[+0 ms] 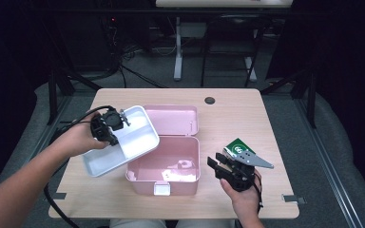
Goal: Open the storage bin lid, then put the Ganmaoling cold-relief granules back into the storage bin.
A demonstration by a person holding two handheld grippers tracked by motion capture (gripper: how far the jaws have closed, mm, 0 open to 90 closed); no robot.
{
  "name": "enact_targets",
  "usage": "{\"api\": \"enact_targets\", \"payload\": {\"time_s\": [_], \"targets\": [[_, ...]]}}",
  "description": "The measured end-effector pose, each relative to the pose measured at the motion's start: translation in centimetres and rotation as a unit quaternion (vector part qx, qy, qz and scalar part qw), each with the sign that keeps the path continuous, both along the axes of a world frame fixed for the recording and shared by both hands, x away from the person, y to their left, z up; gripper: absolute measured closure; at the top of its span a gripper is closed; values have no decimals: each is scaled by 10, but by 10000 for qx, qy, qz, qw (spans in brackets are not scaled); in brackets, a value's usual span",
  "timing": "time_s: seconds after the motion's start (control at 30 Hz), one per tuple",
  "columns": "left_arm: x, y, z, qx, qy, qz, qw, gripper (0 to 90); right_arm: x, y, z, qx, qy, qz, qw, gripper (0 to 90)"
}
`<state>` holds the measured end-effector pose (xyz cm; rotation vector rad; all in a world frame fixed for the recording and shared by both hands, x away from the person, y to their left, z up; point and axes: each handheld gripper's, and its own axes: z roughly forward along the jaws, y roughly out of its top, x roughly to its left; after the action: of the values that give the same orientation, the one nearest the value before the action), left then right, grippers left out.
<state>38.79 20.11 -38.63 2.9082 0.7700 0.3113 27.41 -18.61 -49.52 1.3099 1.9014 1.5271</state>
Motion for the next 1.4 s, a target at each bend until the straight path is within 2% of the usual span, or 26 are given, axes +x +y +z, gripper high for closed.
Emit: {"api": "enact_targets", "payload": {"time_s": [0.07,0.17,0.27,0.4,0.53,0.7,0.77,0.8,0.93,1.03,1.17,1.27,1.33,1.4], "targets": [[1,12,-2,-62,-13,265,9996,893,0,-1,1,31,22,-46,10000,587],[2,32,-8,-290,41,755,9967,893,-2,-2,4,55,-23,-65,10000,562],[3,46,-15,-202,-2,998,9948,893,0,-2,6,-23,-67,-41,10000,531],[2,66,-24,-341,88,1315,9907,893,1,-1,9,-78,-93,-13,9999,503],[0,79,-31,-389,163,1506,9877,892,2,-4,12,-121,-183,29,9998,473],[-3,93,-46,-450,195,1788,9827,893,2,-10,16,-180,-240,-29,9995,447],[-4,95,-52,-370,212,1846,9819,893,2,-12,16,-197,-239,-52,9995,429],[-5,96,-58,-301,231,1862,9818,892,2,-13,16,-214,-249,-54,9994,423],[-4,99,-79,-244,407,2013,9784,892,2,-14,14,-270,-262,-37,9993,411],[-1,102,-95,-270,527,2166,9745,893,3,-14,13,-245,-221,35,9994,412],[7,105,-115,-277,651,2264,9715,892,3,-13,11,-274,-200,73,9994,412],[11,104,-128,-366,723,2324,9692,892,3,-13,10,-313,-192,56,9993,411],[14,102,-135,-403,771,2340,9683,892,4,-14,10,-343,-189,52,9992,416],[16,100,-141,-357,760,2325,9690,892,4,-16,11,-399,-172,83,9990,428]]}}
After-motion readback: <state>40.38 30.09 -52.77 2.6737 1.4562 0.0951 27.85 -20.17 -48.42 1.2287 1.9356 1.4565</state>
